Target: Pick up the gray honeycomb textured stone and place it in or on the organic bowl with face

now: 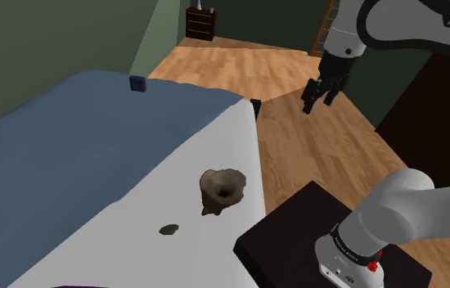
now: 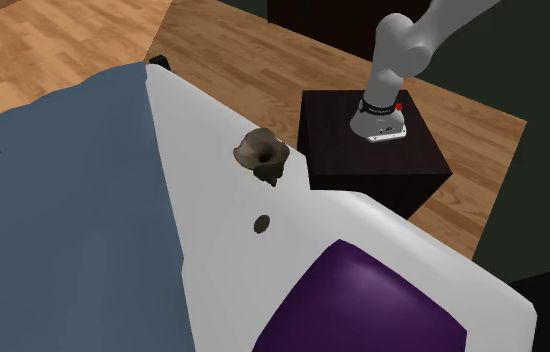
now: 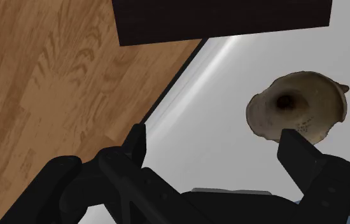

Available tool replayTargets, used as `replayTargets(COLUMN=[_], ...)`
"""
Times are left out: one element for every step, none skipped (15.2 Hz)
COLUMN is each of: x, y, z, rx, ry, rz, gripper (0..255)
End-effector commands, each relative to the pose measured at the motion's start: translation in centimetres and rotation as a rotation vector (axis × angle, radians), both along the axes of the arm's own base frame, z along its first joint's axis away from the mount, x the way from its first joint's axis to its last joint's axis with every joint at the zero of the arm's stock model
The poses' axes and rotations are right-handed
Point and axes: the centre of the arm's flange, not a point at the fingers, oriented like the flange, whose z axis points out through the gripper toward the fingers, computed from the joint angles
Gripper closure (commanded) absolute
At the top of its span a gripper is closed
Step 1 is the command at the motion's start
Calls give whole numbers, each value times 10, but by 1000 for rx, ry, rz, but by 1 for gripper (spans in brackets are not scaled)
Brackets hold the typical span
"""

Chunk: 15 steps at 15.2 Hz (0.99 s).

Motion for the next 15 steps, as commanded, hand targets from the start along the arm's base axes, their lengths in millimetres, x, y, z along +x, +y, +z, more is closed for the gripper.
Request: replayTargets(x=[0,6,11,17,23,28,34,39,44,50,55,60,65,70,75], y=[0,8,15,23,31,38,46,54,62,69,77,85,93,101,108], z=[0,-9,-19,-28,-37,-47,-56,-66,-75,-85,-94,-104,-113,-123,-132], rx=[0,5,9,14,18,23,27,32,36,41,45,50,54,59,63], ry=[0,10,21,31,41,51,62,72,82,93,103,113,124,134,144], rz=[0,-5,-9,-14,-19,-23,-28,-33,-37,-42,-47,-51,-56,-61,-65], gripper=[0,0,0,0,0,0,0,0,0,0,0,0,0,0,0])
